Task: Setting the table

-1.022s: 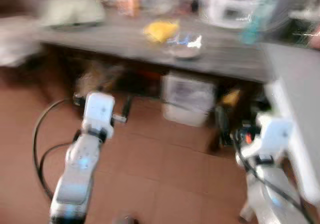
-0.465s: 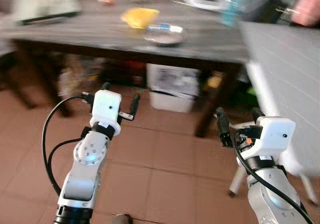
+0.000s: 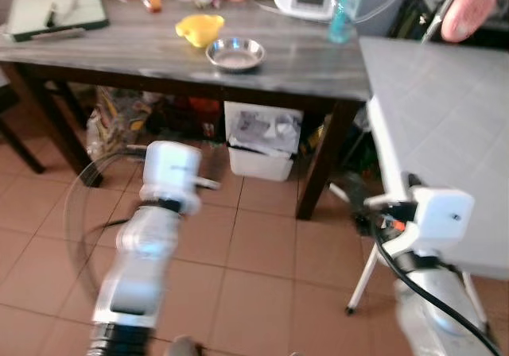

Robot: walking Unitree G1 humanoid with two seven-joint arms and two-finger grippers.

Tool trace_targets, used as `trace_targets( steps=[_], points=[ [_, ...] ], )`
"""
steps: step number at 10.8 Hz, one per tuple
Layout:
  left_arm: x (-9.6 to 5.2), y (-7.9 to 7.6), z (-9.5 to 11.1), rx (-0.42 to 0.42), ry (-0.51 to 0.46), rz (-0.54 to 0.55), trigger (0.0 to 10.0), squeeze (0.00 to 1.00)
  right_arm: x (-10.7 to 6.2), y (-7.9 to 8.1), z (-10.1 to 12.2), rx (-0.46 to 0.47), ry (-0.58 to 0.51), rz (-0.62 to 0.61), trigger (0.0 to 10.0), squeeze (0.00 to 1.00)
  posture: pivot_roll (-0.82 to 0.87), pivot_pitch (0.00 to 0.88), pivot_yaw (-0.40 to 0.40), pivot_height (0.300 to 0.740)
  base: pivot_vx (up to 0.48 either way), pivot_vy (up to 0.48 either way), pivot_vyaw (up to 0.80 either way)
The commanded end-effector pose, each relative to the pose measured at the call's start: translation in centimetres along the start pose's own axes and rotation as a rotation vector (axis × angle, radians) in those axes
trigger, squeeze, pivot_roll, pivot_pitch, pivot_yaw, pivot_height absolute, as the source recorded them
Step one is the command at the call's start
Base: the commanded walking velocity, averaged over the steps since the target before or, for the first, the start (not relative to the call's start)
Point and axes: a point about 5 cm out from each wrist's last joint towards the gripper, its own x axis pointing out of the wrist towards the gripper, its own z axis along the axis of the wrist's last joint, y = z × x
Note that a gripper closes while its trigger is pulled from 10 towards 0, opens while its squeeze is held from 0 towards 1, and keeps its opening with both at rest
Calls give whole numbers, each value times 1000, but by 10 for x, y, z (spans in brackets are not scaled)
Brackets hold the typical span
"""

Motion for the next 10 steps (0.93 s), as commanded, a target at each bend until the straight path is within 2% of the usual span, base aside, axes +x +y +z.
trace_targets(
  steps=[1, 5, 8, 10],
  points=[
    [2, 7, 4, 12, -8, 11, 10000, 0, 0, 4, 9, -4, -33, 14, 10000, 0, 105, 139, -44, 740, 0, -458, 0],
    [5, 3, 3, 2, -9, -21, 10000, 0, 1, -7, 10, -46, -43, -81, 10000, 0, 97, 129, -41, 740, 0, -467, 0],
    [5, -1, 1, 1, -9, -50, 10000, 0, -4, -16, 6, -58, -20, -95, 10000, 0, 92, 125, -42, 740, 0, -480, 0],
    [6, -3, 1, -2, -10, -61, 10000, 0, -5, -15, 3, -49, -8, -95, 10000, 0, 90, 125, -40, 740, 0, -480, -606]
  ],
)
